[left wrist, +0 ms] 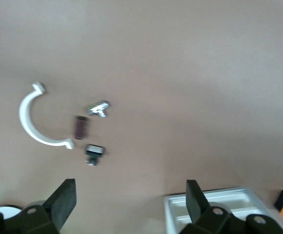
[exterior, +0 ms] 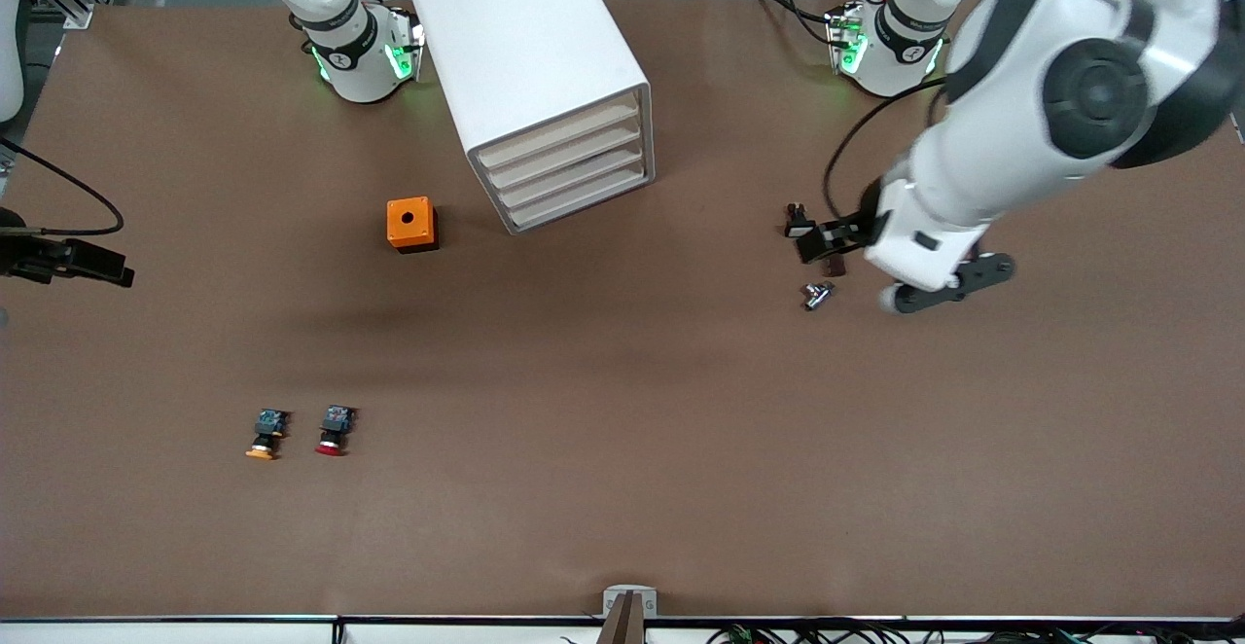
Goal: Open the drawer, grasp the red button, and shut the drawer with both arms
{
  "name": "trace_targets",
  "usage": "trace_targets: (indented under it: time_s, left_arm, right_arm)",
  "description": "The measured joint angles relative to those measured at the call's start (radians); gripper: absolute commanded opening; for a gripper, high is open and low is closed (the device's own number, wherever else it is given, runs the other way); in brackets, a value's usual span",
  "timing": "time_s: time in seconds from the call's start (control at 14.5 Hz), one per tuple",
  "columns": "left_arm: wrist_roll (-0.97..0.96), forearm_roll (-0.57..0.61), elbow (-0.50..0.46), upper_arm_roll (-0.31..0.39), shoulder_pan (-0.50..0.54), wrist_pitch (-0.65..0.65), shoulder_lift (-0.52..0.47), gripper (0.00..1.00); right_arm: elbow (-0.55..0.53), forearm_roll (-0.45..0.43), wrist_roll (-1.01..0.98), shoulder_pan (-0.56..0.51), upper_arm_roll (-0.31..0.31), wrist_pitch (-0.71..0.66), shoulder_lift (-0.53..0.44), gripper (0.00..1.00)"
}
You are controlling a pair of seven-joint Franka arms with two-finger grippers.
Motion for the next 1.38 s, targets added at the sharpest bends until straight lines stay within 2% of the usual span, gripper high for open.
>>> trace_targets:
  time_s: [0.41, 0.69, 1.11, 1.38]
  left_arm:
    - [0.223, 0.041, -0.011, 0.001, 0.128, -0.041, -0.040, 0.99]
    - [0.356, 0.055, -0.043, 0.078, 0.111, -0.046, -0.069, 0.99]
    - [0.525, 0.087, -0.204, 0.176, 0.100, -0.041, -0.206, 1.00]
    - [0.610, 0.087, -0.355, 0.230, 0.108, 0.050, -0.314, 1.00]
  right_arm:
    - [0.004, 0.001, 0.000, 0.000, 0.004, -0.042, -0.075, 1.00]
    - [-0.019, 0.004, 0.000, 0.001, 0.012, -0.043, -0.119, 1.00]
    - [-0.058, 0.005, 0.000, 0.003, 0.020, -0.041, -0.153, 1.00]
    - [-0.114, 0.005, 0.000, 0.004, 0.021, -0.011, -0.199, 1.00]
